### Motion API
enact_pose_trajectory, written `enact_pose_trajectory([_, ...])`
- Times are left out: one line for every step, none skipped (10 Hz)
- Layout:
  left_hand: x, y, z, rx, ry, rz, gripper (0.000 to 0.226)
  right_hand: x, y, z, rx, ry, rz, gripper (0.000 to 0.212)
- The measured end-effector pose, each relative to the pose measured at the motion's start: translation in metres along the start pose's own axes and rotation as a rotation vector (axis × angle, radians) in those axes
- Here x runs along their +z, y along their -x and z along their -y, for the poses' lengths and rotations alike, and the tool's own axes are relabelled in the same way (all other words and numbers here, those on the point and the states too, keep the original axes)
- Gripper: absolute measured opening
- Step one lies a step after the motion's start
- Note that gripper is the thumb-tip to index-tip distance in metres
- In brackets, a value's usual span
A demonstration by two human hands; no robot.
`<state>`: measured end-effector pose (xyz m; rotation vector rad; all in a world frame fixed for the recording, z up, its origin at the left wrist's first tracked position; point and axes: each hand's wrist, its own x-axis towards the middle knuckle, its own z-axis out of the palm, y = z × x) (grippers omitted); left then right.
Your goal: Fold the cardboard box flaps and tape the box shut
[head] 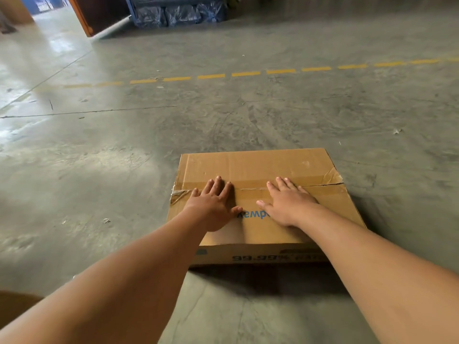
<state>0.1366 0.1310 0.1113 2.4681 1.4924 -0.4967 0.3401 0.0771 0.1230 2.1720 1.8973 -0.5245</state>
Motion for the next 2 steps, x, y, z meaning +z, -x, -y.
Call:
enact_pose_trajectory([-0.003,0.011,0.004,0.011,-0.004,-0.041,0.088,-0.009,0.009,0.003,0.021,-0.035,-0.041,0.080])
enact_pose_trajectory([-0.018,0.021,0.011,0.020,0.010,-0.120,0.087,-0.020,0.014,0.003,0.042,-0.072,-0.080,0.082])
